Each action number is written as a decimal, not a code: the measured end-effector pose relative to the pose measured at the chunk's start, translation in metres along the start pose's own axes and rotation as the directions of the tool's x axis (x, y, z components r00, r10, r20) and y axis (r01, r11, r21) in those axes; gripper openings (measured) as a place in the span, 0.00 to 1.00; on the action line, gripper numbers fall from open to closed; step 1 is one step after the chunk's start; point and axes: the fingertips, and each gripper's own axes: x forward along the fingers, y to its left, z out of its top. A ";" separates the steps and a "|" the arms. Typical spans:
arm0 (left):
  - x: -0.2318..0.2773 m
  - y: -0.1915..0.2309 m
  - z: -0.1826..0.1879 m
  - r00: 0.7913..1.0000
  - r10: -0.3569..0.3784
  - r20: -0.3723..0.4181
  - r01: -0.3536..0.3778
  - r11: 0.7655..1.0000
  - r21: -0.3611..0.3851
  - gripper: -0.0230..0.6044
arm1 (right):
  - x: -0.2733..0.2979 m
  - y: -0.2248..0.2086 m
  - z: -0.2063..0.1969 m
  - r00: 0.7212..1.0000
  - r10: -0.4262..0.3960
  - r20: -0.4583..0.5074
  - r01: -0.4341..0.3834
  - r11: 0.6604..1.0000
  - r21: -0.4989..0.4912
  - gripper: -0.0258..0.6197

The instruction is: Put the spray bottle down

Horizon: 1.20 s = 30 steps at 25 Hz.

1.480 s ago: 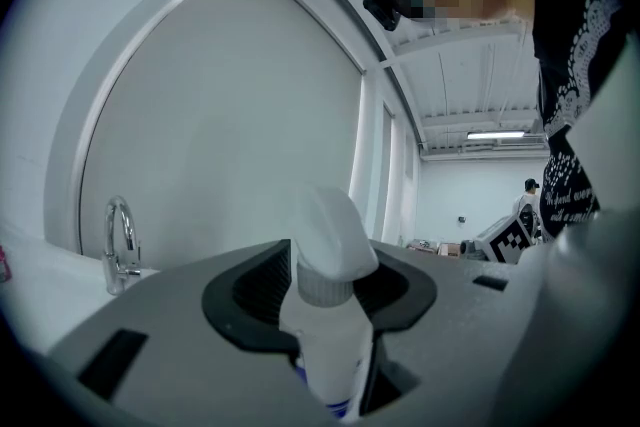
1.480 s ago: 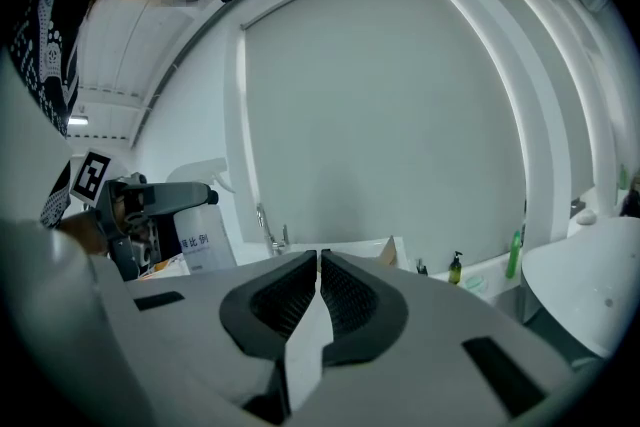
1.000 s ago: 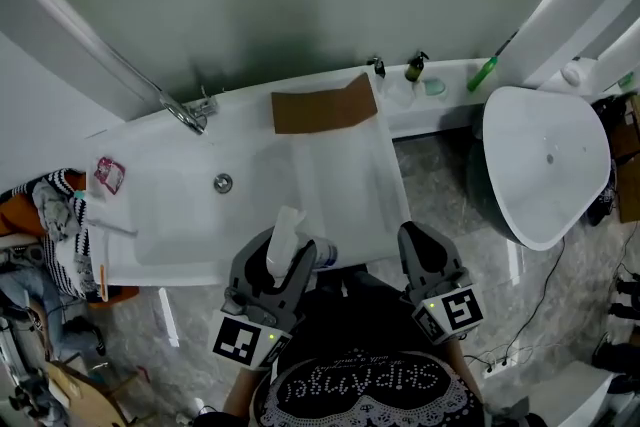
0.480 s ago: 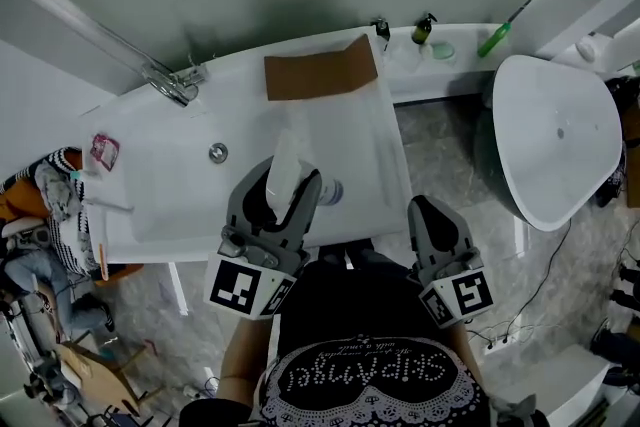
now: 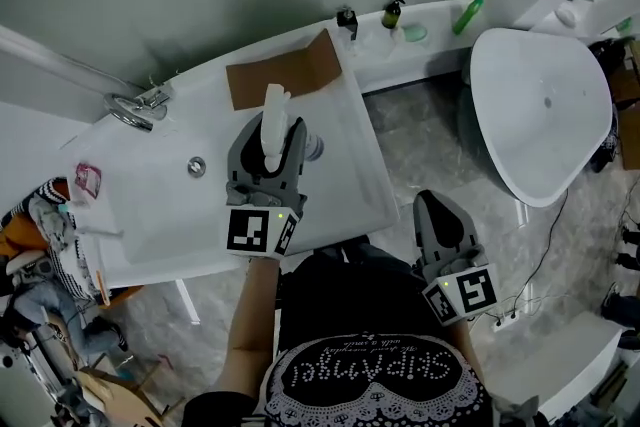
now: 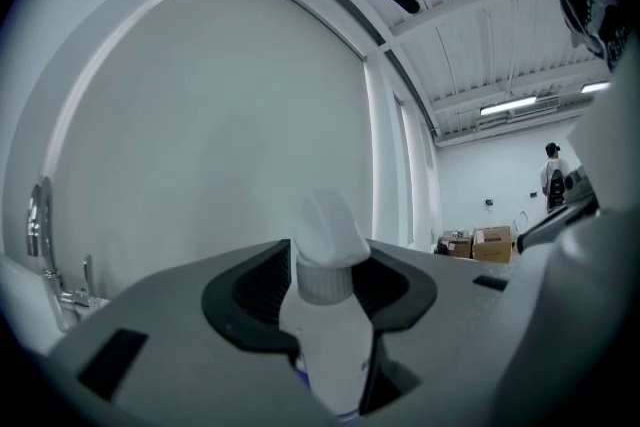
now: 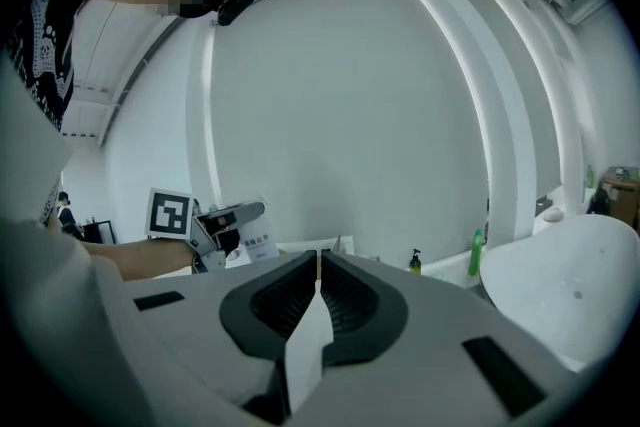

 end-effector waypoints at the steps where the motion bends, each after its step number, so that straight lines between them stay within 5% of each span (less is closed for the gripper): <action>1: 0.005 -0.001 -0.006 1.000 -0.001 -0.001 0.001 1.000 0.013 0.32 | 0.000 -0.003 0.000 1.000 -0.011 -0.001 0.011 1.000 0.001 0.08; 7: 0.029 -0.013 -0.038 0.999 -0.011 -0.032 0.014 0.994 0.105 0.32 | -0.002 -0.015 -0.003 0.999 -0.035 -0.015 0.035 0.999 0.010 0.08; 21: 0.028 -0.028 -0.047 0.999 0.010 0.043 -0.015 0.994 0.109 0.32 | 0.001 -0.009 -0.004 1.000 -0.010 -0.018 0.010 1.000 0.015 0.08; 30: 0.028 -0.028 -0.054 1.000 -0.007 -0.022 0.010 0.993 0.117 0.33 | -0.003 -0.003 -0.003 1.000 -0.003 0.002 0.003 1.000 0.018 0.08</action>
